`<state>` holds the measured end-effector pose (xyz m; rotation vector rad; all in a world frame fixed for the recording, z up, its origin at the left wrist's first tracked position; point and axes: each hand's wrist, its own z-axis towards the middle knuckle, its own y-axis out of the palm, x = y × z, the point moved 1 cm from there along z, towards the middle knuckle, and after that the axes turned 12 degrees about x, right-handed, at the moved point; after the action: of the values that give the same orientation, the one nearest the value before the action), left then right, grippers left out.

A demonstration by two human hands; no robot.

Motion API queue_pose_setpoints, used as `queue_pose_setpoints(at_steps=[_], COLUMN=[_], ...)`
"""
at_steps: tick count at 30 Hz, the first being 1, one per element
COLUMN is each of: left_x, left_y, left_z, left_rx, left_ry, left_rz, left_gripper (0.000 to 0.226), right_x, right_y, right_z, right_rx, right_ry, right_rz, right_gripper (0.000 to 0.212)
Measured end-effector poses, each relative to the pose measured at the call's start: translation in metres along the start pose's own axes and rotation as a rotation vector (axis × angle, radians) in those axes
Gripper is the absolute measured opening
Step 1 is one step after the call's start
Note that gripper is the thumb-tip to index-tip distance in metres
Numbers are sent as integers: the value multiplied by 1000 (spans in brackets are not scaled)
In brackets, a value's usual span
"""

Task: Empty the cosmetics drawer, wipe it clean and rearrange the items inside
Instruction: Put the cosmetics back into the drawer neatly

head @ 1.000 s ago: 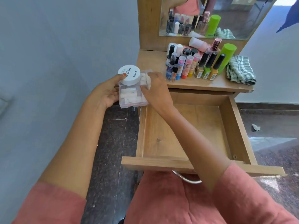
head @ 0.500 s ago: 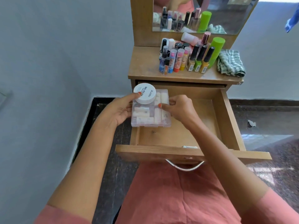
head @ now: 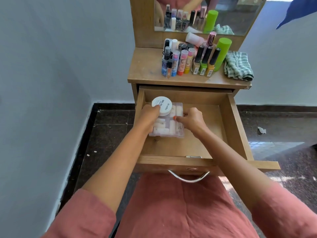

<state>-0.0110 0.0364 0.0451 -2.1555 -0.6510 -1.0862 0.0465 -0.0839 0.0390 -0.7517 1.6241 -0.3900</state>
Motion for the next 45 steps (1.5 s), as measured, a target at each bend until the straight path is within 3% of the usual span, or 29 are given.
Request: queue_pose_setpoints(at_steps=[14,17,20,22,25,27,29,32,36,39,45], left_x=[-13,-15,-17,-18,-19,-19,-20,-22,-26,-36,-43], left_y=[12,13,15,16,17,16,15,10,0,-3,-5], left_z=[14,16,19,20,21,22,21,17,6,0,-1], left_rx=[180,196,204,206,208,208,192,145,66,-22,-81], left_ry=[183,229,229,222,237,243,244,296,494,596,716], left_rz=[188,213,215,207,207,215,233,333,593,775,1007], left_gripper=[39,37,38,38,37,37,39,40,41,36,27], right_x=[3,3,3,4,4,4,3,7,13,14,16], right_y=[22,25,27,29,31,32,32,30,26,24,26], right_z=[17,19,21,22,24,25,25,26,23,17,13], right_rx=[-15,-15,-16,-11,-26,-20,-12,-61,-212,-294,-296], right_ry=[64,60,41,21,-1,-30,-54,-75,-105,-167,-260], right_rz=[60,59,25,15,-19,-39,-70,-100,-205,-293,-383], right_gripper=[28,12,9,21,16,34,40,40,24,51,64])
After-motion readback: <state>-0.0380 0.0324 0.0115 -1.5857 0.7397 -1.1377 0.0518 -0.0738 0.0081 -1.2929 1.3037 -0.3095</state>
